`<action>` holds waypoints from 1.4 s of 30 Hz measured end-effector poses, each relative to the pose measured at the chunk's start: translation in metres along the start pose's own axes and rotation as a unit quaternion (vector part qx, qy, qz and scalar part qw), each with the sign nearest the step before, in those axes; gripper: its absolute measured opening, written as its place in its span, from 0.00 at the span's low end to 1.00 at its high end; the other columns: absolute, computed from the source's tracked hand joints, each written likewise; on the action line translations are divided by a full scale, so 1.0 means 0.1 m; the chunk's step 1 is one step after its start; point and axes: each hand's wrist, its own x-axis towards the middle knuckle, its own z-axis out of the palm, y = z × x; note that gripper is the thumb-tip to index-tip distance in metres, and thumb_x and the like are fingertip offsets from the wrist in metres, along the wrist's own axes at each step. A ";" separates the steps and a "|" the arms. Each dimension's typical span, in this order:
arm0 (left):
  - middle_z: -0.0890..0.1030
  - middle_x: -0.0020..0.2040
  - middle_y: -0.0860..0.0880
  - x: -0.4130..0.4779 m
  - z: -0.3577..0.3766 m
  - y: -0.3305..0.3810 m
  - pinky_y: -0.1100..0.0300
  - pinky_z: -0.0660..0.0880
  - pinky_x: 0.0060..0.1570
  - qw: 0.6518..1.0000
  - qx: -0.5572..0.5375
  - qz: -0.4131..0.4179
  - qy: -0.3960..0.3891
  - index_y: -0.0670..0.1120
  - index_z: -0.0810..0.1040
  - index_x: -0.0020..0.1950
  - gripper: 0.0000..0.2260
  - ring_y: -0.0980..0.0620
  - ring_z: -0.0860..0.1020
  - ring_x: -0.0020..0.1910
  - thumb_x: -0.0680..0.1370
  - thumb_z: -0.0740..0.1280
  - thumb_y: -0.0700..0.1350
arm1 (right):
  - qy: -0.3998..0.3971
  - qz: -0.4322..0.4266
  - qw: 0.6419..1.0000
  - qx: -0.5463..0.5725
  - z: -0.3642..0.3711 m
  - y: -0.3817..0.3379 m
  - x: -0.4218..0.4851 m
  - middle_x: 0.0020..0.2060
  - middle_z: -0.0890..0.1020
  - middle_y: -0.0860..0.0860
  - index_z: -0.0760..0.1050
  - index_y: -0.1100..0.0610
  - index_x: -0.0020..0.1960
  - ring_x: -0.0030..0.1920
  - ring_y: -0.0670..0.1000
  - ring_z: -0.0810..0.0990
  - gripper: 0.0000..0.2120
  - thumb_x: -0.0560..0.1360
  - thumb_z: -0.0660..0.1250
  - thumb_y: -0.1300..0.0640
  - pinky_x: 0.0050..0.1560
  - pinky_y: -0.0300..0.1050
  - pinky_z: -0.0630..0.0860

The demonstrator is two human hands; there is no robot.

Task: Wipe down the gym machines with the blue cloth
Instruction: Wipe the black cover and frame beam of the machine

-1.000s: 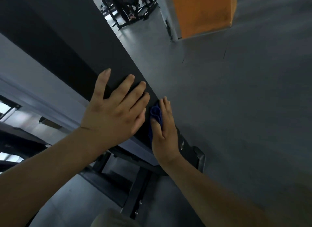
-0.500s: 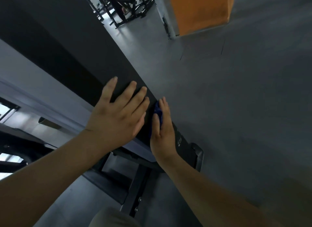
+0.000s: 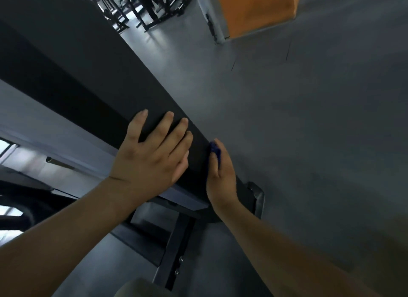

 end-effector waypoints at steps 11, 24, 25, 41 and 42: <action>0.82 0.73 0.46 0.02 -0.03 0.02 0.31 0.69 0.73 1.000 0.001 -0.010 -0.002 0.47 0.85 0.68 0.16 0.41 0.80 0.72 0.84 0.67 0.53 | -0.012 -0.031 0.999 0.002 0.10 0.03 -0.04 0.79 0.69 0.36 0.62 0.41 0.84 0.79 0.36 0.66 0.23 0.90 0.56 0.46 0.79 0.36 0.63; 0.81 0.74 0.47 0.02 -0.08 0.06 0.29 0.65 0.75 0.999 0.013 -0.019 -0.024 0.47 0.85 0.68 0.16 0.41 0.79 0.74 0.85 0.67 0.52 | -0.009 0.029 0.999 0.030 0.00 0.13 0.05 0.72 0.73 0.32 0.68 0.42 0.80 0.71 0.31 0.70 0.19 0.89 0.58 0.46 0.70 0.27 0.65; 0.81 0.74 0.47 0.01 -0.08 0.06 0.28 0.64 0.75 0.999 0.013 -0.018 -0.028 0.47 0.85 0.69 0.16 0.41 0.79 0.74 0.85 0.66 0.52 | -0.002 0.027 0.999 0.020 -0.03 0.16 0.05 0.71 0.75 0.34 0.69 0.41 0.78 0.70 0.33 0.72 0.18 0.89 0.57 0.45 0.70 0.30 0.68; 0.74 0.81 0.44 0.01 -0.32 -0.11 0.34 0.58 0.83 0.996 -0.014 -0.044 -0.080 0.45 0.79 0.76 0.20 0.43 0.71 0.82 0.89 0.62 0.53 | -0.026 -0.047 0.998 0.011 0.23 -0.39 -0.30 0.86 0.54 0.34 0.54 0.45 0.88 0.85 0.36 0.47 0.27 0.90 0.55 0.47 0.87 0.55 0.55; 0.73 0.82 0.44 0.01 -0.36 -0.16 0.34 0.58 0.83 0.996 -0.009 -0.054 -0.076 0.45 0.79 0.77 0.20 0.43 0.70 0.82 0.89 0.62 0.53 | -0.035 -0.079 0.996 0.006 0.27 -0.55 -0.27 0.86 0.54 0.36 0.54 0.46 0.88 0.85 0.38 0.47 0.27 0.90 0.55 0.47 0.87 0.54 0.54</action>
